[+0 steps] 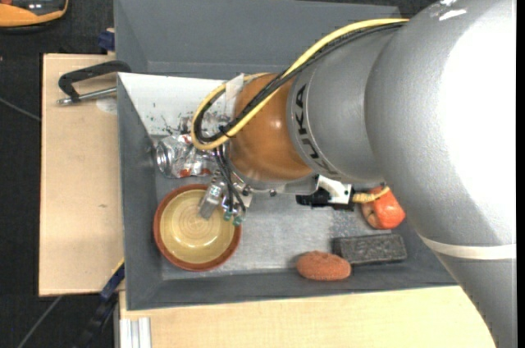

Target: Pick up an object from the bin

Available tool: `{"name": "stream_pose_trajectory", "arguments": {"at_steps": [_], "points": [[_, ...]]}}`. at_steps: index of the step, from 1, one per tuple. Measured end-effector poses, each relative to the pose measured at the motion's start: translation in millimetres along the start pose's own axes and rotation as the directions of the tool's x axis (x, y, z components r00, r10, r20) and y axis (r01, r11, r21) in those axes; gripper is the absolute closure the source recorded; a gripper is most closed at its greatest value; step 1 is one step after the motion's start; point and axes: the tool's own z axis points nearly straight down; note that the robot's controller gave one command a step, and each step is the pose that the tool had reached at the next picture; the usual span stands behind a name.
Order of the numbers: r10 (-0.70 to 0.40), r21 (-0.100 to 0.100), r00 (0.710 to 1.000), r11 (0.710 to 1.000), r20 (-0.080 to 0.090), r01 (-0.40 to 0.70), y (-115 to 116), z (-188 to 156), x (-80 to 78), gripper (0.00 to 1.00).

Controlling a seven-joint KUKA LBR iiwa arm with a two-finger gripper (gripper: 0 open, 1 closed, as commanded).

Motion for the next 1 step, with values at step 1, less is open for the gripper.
{"name": "stream_pose_trajectory", "arguments": {"at_steps": [1], "points": [[0.015,-0.003,1.0,1.0,0.007,-0.015,40.8,37.7,-6.7,1.0]]}}
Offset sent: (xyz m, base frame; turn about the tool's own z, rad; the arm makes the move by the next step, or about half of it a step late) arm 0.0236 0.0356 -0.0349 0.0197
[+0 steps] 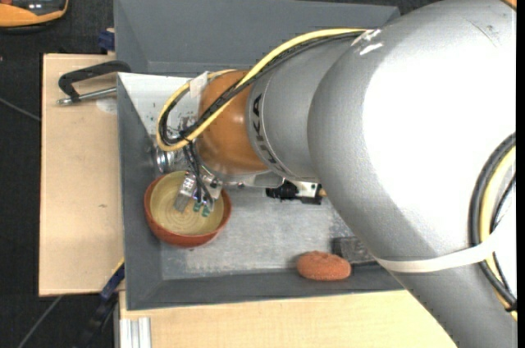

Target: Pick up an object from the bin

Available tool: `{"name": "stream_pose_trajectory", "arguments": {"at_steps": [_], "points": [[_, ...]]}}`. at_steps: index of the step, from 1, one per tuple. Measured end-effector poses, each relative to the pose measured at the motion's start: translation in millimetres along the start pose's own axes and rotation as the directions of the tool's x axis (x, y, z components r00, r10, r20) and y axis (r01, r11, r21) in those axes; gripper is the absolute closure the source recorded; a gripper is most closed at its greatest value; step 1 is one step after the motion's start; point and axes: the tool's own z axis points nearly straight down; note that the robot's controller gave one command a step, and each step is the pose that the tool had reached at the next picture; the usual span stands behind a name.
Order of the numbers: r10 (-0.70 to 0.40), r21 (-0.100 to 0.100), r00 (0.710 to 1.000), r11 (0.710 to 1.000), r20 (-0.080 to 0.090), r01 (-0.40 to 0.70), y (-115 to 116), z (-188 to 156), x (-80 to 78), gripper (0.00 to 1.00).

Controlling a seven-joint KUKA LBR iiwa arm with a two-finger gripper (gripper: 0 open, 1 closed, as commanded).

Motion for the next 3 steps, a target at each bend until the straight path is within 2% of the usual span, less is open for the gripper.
{"name": "stream_pose_trajectory", "arguments": {"at_steps": [1,2,3], "points": [[-0.09,-0.009,0.996,0.996,0.01,0.09,-31.5,-5.7,30.7,1.0],[-0.006,-0.013,1.0,1.0,0.012,0.006,-28.8,-3.9,29.0,1.0],[-0.096,-0.014,0.995,0.995,-0.01,0.096,-43.0,-0.4,-38.3,1.0]]}}
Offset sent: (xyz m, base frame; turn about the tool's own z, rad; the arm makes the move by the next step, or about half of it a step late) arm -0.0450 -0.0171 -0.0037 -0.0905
